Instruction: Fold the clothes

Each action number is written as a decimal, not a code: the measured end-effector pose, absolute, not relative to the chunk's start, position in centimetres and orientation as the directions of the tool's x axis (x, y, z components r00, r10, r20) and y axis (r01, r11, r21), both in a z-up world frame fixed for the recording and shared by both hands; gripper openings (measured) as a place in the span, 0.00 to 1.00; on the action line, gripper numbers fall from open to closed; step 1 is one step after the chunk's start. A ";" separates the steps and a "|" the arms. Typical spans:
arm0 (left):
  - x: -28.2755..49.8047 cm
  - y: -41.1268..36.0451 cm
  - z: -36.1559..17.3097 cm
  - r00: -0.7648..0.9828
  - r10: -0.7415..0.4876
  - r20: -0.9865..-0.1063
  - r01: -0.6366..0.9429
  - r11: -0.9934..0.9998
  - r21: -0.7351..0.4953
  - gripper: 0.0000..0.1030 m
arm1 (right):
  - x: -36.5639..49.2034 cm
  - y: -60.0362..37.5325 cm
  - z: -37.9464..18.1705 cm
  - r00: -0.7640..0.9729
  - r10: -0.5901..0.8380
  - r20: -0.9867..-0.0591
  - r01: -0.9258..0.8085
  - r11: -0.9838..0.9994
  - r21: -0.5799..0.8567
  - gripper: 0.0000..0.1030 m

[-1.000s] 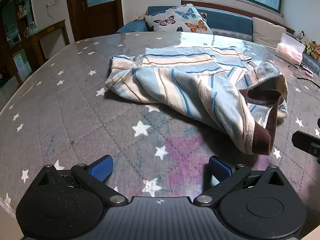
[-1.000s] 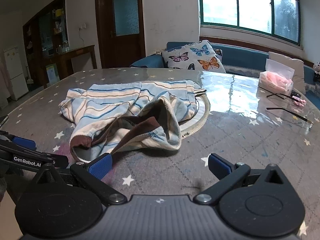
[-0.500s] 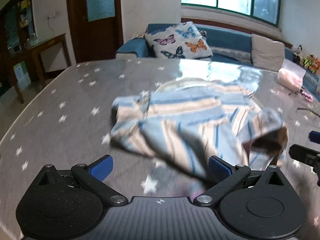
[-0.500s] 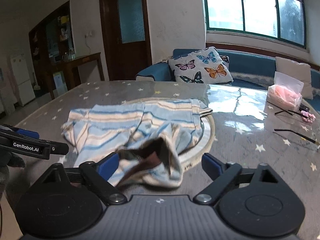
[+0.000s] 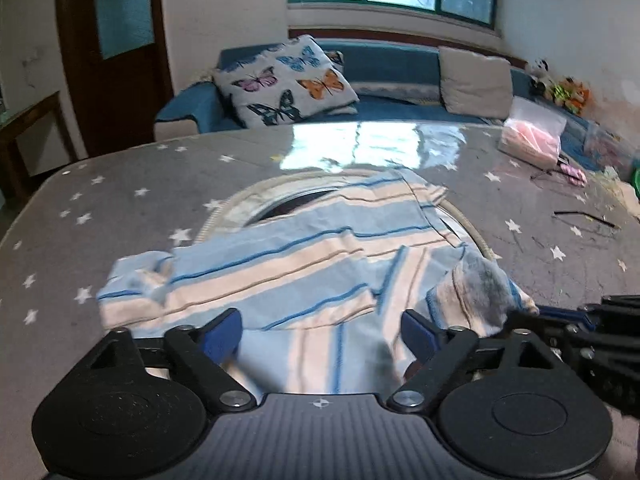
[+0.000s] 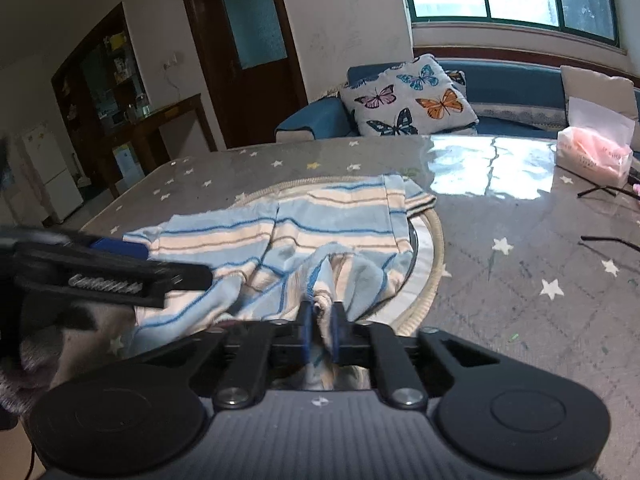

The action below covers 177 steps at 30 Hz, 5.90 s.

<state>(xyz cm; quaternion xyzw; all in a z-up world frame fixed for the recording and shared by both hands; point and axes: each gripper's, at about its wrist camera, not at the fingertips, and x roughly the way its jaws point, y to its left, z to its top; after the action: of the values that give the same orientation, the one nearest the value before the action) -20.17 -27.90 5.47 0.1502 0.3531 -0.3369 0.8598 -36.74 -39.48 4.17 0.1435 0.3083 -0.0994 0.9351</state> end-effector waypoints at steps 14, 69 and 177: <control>-19.7 -25.0 5.1 0.527 -0.472 -0.706 0.649 0.760 -0.024 0.07 | -39.8 -38.3 5.4 0.803 -0.107 -0.586 0.256 0.950 0.178 0.04; -19.5 -2.6 4.2 0.701 -0.218 -0.679 0.212 0.973 -0.093 0.06 | -47.4 -41.7 5.5 0.695 -0.418 -0.585 0.525 0.851 0.015 0.04; -2.6 -17.5 10.6 0.637 -0.507 -0.581 0.584 0.809 -0.066 0.03 | -25.9 -54.5 8.6 0.753 -0.154 -0.640 0.328 0.931 0.162 0.04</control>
<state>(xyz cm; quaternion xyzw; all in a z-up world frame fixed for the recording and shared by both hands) -2.62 -17.47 10.56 0.0640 0.3004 -0.3023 0.9024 -25.88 -54.48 8.55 0.1334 0.3267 -0.1301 0.9266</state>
